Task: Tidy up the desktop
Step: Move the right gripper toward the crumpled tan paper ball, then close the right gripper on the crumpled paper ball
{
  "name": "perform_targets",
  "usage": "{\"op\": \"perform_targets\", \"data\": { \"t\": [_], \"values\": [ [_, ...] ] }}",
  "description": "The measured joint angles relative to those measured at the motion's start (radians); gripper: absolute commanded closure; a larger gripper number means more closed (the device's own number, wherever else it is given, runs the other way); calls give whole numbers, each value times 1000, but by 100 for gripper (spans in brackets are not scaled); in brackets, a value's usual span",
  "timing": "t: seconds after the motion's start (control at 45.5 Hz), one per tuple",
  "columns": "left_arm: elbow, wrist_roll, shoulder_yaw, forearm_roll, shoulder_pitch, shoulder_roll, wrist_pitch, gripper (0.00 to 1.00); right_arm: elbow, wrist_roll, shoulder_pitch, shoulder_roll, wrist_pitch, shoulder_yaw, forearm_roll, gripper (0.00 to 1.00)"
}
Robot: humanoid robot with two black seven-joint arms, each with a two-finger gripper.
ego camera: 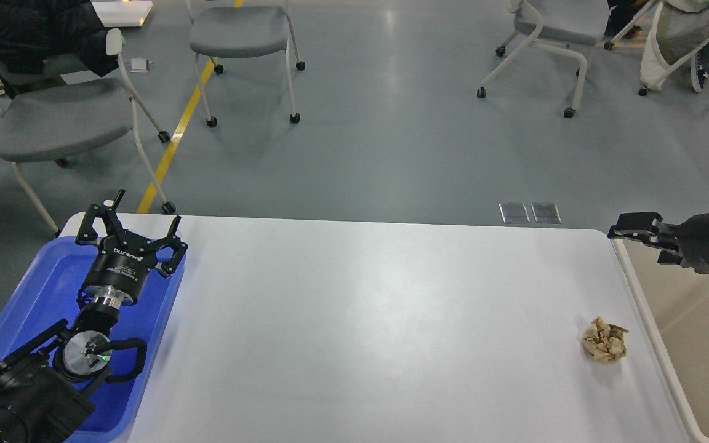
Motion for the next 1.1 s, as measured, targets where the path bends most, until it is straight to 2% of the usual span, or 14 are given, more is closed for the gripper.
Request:
{"op": "perform_targets", "data": {
  "t": [0.484, 1.099],
  "values": [
    [0, 0, 0, 0, 1, 0, 0, 0, -9, 9, -47, 68, -186, -179, -226, 0],
    [0, 0, 0, 0, 1, 0, 0, 0, -149, 23, -175, 253, -279, -203, -337, 0]
  ]
}}
